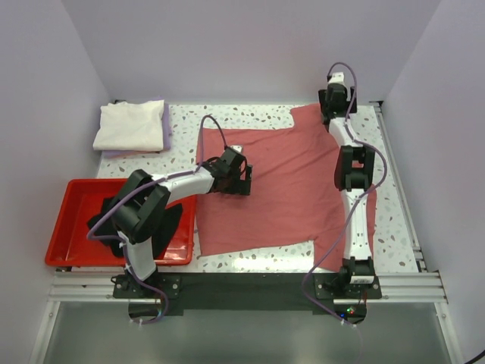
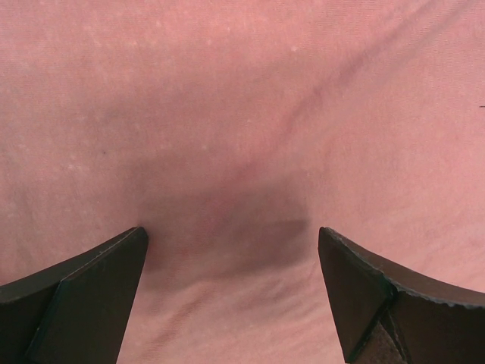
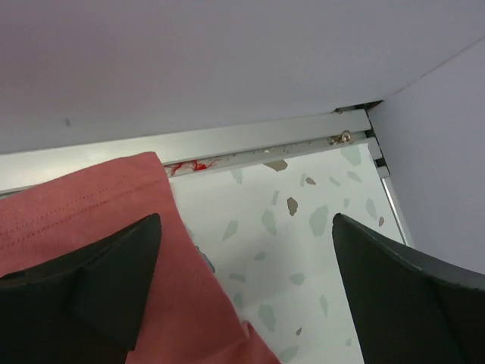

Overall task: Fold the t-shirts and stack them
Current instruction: Flatten the tshirt out

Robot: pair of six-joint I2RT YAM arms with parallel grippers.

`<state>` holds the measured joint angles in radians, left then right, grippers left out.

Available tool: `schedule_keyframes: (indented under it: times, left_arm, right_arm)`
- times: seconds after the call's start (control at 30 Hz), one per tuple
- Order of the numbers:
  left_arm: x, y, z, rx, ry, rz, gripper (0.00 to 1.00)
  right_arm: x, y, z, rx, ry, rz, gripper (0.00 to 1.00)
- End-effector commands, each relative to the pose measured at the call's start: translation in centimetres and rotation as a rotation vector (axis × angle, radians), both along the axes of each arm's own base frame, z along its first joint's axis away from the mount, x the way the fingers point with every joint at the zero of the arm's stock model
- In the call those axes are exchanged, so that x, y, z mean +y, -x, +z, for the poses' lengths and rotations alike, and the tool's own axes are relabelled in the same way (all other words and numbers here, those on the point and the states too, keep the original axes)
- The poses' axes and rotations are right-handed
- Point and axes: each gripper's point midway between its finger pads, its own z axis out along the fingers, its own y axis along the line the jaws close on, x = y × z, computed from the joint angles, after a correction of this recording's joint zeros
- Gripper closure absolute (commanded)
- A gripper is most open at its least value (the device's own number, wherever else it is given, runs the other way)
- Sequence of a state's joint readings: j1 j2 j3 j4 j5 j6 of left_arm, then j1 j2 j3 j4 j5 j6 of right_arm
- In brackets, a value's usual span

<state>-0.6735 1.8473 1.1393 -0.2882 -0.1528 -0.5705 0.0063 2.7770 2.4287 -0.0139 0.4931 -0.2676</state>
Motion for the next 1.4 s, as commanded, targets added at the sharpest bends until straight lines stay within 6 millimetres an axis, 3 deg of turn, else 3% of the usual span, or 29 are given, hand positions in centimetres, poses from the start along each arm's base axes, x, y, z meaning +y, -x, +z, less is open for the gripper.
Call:
schedule_keyframes:
  times: [0.0, 0.1, 0.13, 0.23, 0.27, 0.3, 0.33, 0.37, 0.4, 0.43, 0.47, 0.5, 0.53, 0.57, 0.6, 0.63, 0.73, 0.83, 1.07, 1.13, 1.23, 1.3, 1.33, 1.37]
  left_arm:
    - [-0.3, -1.0, 1.8, -0.054, 0.021, -0.033, 0.0]
    - [-0.9, -1.7, 3.0, -0.086, 0.041, -0.037, 0.0]
    - [-1.0, -1.8, 3.2, -0.094, 0.047, -0.036, 0.0]
    - [-1.3, -2.6, 4.7, -0.13, 0.061, -0.034, 0.0]
    - [-1.5, -3.1, 5.7, -0.153, 0.071, -0.025, 0.0]
    - [-1.6, -3.3, 6.1, -0.164, 0.075, -0.022, 0.0]
    - [-1.7, -3.6, 6.5, -0.177, 0.075, -0.015, 0.0]
    - [-1.8, -4.1, 7.5, -0.195, 0.086, -0.004, 0.0]
    - [-1.9, -4.2, 7.7, -0.197, 0.092, 0.006, 0.0]
    - [-1.8, -4.4, 8.0, -0.209, 0.089, 0.016, 0.0]
    - [-1.6, -5.0, 8.4, -0.22, 0.086, 0.036, 0.0]
    - [-1.2, -4.8, 8.2, -0.202, 0.066, 0.056, 0.0]
    - [-0.7, -5.2, 8.2, -0.206, 0.047, 0.083, 0.0]
    - [-0.5, -5.8, 8.5, -0.208, 0.043, 0.103, 0.0]
    - [-0.3, -6.0, 8.3, -0.201, 0.044, 0.113, 0.0]
    - [-0.2, -6.1, 8.2, -0.183, 0.053, 0.118, 0.0]
    - [1.1, -7.0, 7.6, -0.156, 0.044, 0.161, 0.0]
    - [1.9, -8.5, 7.3, -0.165, 0.033, 0.175, 0.0]
    - [3.0, -12.0, 3.5, -0.11, -0.04, 0.228, 0.0]
    - [3.3, -12.4, 2.5, -0.08, -0.068, 0.236, 0.0]
    - [2.6, -14.1, 1.7, -0.066, -0.067, 0.239, 0.0]
    - [2.4, -14.4, 0.2, -0.036, -0.079, 0.232, 0.0]
    - [2.1, -15.2, 0.5, -0.045, -0.066, 0.23, 0.0]
    - [2.1, -15.4, -0.7, -0.028, -0.077, 0.228, 0.0]
  right_arm:
    - [1.5, -1.4, 7.7, -0.18, 0.008, 0.027, 0.01]
    - [2.3, -0.4, 10.1, -0.182, -0.018, 0.041, 0.01]
    - [2.7, 0.0, 11.9, -0.192, -0.028, 0.046, 0.01]
    - [4.4, 1.5, 13.8, -0.151, -0.066, 0.071, 0.01]
    - [5.5, 2.1, 14.2, -0.134, -0.071, 0.086, 0.01]
    - [6.0, 3.0, 12.8, -0.086, -0.081, 0.083, 0.01]
    - [6.4, 4.0, 12.6, -0.057, -0.092, 0.071, 0.01]
    - [7.7, 5.1, 14.5, -0.064, -0.116, 0.095, 0.01]
    - [8.1, 6.0, 14.9, -0.071, -0.172, 0.078, 0.01]
    - [8.4, 7.9, 12.5, 0.005, -0.209, 0.061, 0.01]
    - [9.6, 9.2, 14.8, -0.02, -0.287, 0.102, 0.01]
    - [9.9, 10.3, 14.7, -0.021, -0.353, 0.081, 0.01]
    - [10.1, 12.5, 11.5, 0.062, -0.382, 0.066, 0.01]
    - [10.4, 13.8, 11.5, 0.067, -0.419, 0.069, 0.01]
    - [11.0, 15.1, 12.8, 0.043, -0.474, 0.077, 0.01]
    - [11.2, 17.2, 10.3, 0.112, -0.487, 0.077, 0.01]
    - [10.5, 21.5, 8.3, 0.203, -0.488, 0.032, 0.01]
    - [8.5, 23.9, 6.3, 0.275, -0.476, -0.016, 0.01]
    - [6.7, 24.4, 1.2, 0.418, -0.571, -0.085, 0.01]
    - [5.1, 24.3, 0.4, 0.434, -0.576, -0.123, 0.01]
    - [3.8, 24.1, -1.2, 0.459, -0.58, -0.159, 0.01]
    - [3.0, 23.9, -2.2, 0.476, -0.577, -0.178, 0.01]
    - [2.9, 23.8, -2.6, 0.483, -0.578, -0.181, 0.01]
    - [2.6, 23.7, -3.0, 0.49, -0.58, -0.186, 0.01]
